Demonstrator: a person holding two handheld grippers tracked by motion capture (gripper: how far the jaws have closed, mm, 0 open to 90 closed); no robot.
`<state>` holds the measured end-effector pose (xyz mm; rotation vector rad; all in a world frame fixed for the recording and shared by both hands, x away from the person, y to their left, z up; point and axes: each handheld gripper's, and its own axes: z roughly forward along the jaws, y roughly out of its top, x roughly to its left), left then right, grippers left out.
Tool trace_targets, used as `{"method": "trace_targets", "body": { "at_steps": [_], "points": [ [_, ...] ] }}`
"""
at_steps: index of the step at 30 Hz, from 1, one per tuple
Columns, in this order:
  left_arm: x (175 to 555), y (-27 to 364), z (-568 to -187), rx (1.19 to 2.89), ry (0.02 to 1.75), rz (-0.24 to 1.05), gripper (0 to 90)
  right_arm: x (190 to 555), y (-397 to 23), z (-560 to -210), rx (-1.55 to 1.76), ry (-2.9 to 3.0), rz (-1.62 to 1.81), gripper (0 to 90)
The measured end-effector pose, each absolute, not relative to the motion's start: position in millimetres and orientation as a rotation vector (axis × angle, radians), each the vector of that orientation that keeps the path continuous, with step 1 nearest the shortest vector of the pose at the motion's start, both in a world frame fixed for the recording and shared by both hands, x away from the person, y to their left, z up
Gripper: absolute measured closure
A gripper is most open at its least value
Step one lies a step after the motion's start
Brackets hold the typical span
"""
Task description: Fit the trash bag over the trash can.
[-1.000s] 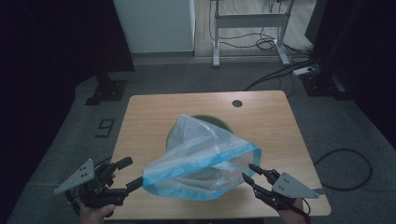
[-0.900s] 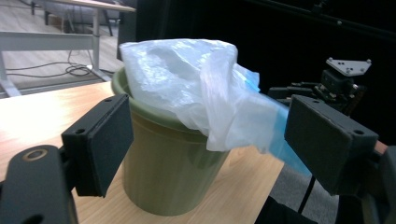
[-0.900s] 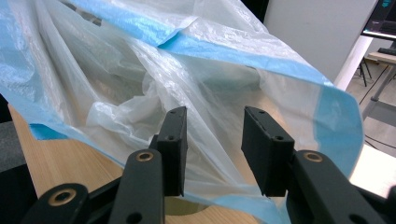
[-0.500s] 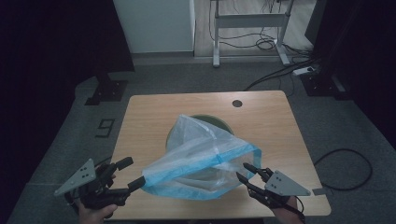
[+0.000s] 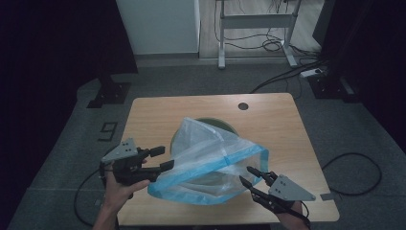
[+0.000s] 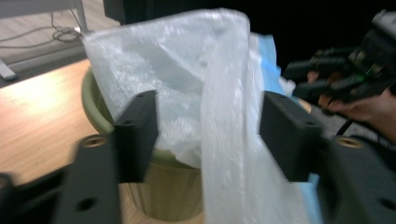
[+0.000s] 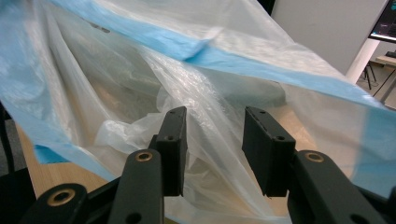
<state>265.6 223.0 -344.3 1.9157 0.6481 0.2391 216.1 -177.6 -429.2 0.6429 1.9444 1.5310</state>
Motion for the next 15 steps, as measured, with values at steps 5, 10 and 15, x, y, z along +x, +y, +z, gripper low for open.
{"method": "trace_targets", "body": {
  "at_steps": [5, 10, 15],
  "points": [
    [270.2, 220.3, -352.3, 1.931, 0.646, 0.227, 68.1, 215.1, -180.2, -425.0, 0.64, 1.923, 1.537, 58.6],
    [276.2, 222.6, -357.8, 1.93, 0.679, 0.224, 88.0, 216.4, -189.2, -416.1, 0.659, 1.871, 1.525, 53.4],
    [280.0, 227.3, -360.5, 1.891, 0.695, 0.238, 89.8, 226.7, -205.3, -411.6, 0.768, 1.798, 1.504, 44.4]
  ]
}}
